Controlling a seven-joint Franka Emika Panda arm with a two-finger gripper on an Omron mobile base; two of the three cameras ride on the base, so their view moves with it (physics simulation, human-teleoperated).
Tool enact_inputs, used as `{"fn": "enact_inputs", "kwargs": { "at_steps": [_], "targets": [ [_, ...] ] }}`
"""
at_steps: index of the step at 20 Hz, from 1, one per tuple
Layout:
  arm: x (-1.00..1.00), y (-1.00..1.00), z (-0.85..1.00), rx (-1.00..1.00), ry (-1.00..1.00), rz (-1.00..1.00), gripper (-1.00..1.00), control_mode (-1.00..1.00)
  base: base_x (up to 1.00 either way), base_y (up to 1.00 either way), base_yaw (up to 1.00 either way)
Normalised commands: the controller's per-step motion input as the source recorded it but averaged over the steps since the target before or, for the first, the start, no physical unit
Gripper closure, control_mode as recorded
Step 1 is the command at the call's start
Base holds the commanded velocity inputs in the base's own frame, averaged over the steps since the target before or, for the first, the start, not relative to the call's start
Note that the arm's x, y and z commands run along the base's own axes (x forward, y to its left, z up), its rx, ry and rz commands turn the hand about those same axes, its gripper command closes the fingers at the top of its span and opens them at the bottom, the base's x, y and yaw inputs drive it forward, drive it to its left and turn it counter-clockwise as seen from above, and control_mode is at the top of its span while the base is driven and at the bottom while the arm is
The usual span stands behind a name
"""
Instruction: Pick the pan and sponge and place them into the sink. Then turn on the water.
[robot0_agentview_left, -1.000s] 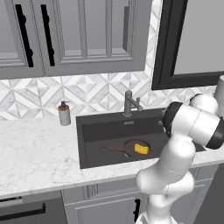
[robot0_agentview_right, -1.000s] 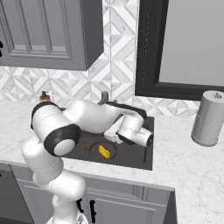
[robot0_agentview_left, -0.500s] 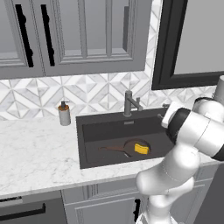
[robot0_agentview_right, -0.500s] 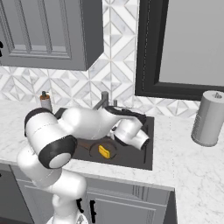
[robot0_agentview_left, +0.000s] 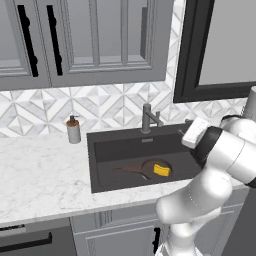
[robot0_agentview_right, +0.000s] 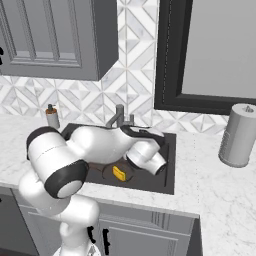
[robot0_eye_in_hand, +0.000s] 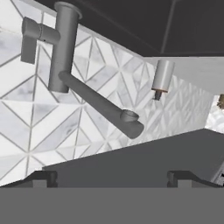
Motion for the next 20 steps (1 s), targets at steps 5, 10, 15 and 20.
{"fn": "enact_inputs", "kwargs": {
  "at_steps": [5,10,15,20],
  "targets": [
    [0.12,0.13,0.0,0.01,0.0,-0.13,-1.0,-1.0,0.0,0.0,0.0],
    [0.18,0.16,0.0,0.0,0.0,-0.11,-1.0,-1.0,0.0,0.0,0.0],
    [0.24,0.0,0.0,0.03,0.02,-0.03,-1.0,-1.0,0.0,0.0,0.0],
    [0.29,-0.02,0.0,0.06,0.02,0.0,-1.0,-1.0,0.0,0.0,0.0]
  ]
}}
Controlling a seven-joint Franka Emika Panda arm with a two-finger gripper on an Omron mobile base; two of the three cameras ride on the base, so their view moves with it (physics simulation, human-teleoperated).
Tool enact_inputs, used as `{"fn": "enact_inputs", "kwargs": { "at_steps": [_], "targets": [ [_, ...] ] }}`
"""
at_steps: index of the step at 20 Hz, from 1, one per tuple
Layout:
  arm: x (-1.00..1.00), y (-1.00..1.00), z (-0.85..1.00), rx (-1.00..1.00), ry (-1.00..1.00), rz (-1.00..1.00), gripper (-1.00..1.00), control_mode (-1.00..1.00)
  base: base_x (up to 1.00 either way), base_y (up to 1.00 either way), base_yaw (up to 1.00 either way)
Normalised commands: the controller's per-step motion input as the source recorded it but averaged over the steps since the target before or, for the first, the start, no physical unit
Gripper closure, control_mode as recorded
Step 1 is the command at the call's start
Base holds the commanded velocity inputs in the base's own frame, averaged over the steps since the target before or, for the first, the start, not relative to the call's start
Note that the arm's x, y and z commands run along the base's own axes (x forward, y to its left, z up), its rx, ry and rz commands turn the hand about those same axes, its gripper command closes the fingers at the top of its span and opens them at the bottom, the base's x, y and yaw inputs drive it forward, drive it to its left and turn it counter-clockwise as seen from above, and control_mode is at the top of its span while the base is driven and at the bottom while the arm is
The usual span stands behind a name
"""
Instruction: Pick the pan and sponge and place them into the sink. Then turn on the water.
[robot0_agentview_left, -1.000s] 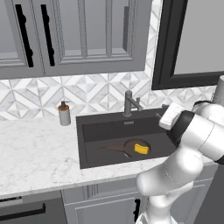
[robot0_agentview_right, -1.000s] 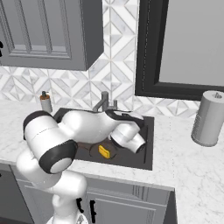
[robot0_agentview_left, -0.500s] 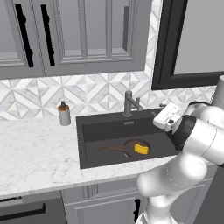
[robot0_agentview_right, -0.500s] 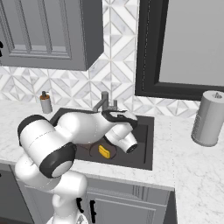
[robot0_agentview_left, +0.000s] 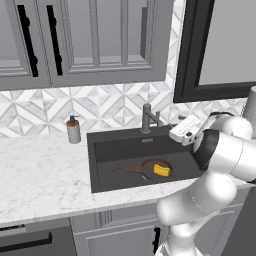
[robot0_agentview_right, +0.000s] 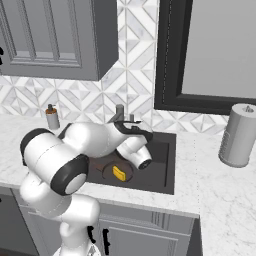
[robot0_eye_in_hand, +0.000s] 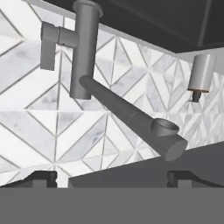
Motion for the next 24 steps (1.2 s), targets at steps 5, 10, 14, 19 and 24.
{"fn": "enact_inputs", "kwargs": {
  "at_steps": [5,10,14,19,24],
  "targets": [
    [0.23,-0.13,-0.18,0.06,0.04,0.0,-1.0,-1.0,0.0,0.0,0.0],
    [0.26,-0.16,-0.38,0.03,0.08,0.0,-1.0,-1.0,0.0,0.0,0.0],
    [0.36,-0.01,-0.21,0.0,0.08,0.01,-1.0,-1.0,0.0,0.0,0.0],
    [0.42,0.0,-0.01,0.0,0.01,0.01,-1.0,-1.0,0.0,0.0,0.0],
    [0.41,0.0,0.0,0.0,0.0,0.02,-1.0,-1.0,0.0,0.0,0.0]
  ]
}}
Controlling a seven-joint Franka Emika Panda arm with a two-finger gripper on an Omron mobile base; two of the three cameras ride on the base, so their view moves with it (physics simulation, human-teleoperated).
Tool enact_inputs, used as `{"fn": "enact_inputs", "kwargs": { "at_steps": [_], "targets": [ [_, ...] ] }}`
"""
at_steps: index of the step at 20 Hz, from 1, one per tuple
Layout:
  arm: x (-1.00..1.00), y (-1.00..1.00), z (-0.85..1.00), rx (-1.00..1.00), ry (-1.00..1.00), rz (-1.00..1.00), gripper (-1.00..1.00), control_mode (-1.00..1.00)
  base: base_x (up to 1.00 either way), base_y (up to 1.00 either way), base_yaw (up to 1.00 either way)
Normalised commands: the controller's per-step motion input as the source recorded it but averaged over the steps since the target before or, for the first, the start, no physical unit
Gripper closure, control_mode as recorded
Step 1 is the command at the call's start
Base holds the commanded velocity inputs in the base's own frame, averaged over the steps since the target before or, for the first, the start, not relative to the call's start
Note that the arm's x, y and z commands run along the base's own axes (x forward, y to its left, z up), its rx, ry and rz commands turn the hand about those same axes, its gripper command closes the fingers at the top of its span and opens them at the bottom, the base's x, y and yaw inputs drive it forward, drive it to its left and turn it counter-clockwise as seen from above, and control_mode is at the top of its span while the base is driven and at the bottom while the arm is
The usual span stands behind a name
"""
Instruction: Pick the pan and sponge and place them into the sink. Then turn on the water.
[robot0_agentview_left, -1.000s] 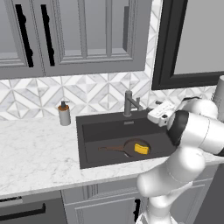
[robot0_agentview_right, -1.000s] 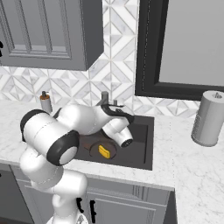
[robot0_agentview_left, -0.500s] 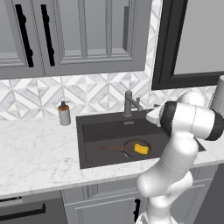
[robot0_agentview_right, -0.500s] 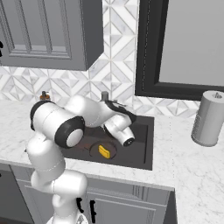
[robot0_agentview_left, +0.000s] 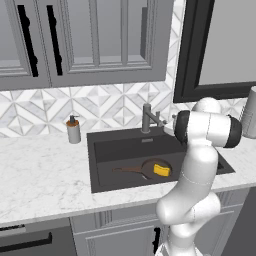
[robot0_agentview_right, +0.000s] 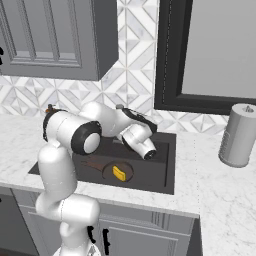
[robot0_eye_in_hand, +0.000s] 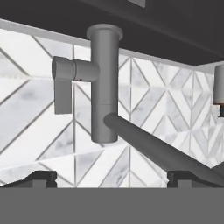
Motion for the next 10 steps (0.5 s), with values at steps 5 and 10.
{"fn": "enact_inputs", "kwargs": {
  "at_steps": [5,10],
  "targets": [
    [0.39,0.0,-0.03,0.0,0.0,0.0,-1.0,-1.0,0.0,0.0,0.0],
    [0.46,0.04,-0.27,0.0,0.02,0.01,-1.0,-1.0,0.0,0.0,0.0]
  ]
}}
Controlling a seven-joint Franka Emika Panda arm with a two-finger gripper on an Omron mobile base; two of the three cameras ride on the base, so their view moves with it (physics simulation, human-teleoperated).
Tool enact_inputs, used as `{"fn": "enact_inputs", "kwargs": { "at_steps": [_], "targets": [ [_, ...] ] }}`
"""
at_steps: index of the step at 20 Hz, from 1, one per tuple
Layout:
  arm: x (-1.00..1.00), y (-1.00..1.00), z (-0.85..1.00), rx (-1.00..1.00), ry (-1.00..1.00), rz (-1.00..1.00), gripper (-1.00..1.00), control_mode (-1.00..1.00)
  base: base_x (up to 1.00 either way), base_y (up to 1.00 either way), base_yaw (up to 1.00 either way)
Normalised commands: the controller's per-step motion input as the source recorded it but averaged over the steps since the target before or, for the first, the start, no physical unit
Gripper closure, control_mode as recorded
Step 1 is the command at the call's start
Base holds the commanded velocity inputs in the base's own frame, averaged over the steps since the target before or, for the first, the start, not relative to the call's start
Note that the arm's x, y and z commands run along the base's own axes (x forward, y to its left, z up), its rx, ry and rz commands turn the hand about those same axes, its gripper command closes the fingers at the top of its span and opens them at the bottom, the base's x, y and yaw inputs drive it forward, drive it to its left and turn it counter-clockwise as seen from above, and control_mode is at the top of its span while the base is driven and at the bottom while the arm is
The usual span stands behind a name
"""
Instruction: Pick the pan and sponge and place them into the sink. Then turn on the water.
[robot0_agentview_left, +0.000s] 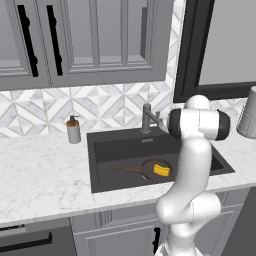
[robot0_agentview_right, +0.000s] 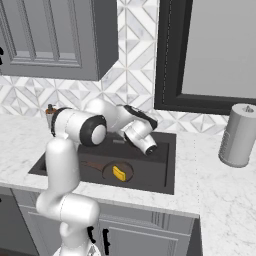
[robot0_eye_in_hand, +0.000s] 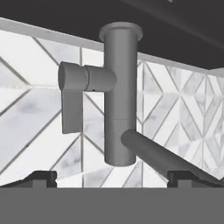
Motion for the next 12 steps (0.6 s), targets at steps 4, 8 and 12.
{"fn": "enact_inputs", "kwargs": {
  "at_steps": [4,8,12],
  "targets": [
    [0.43,0.02,-0.19,0.0,0.01,0.01,-1.0,-1.0,0.0,0.0,0.0],
    [0.34,0.0,-0.02,0.01,0.0,0.01,-1.0,-1.0,0.0,0.0,0.0],
    [0.31,0.0,0.0,0.01,0.0,0.0,-1.0,-1.0,0.0,0.0,0.0]
  ]
}}
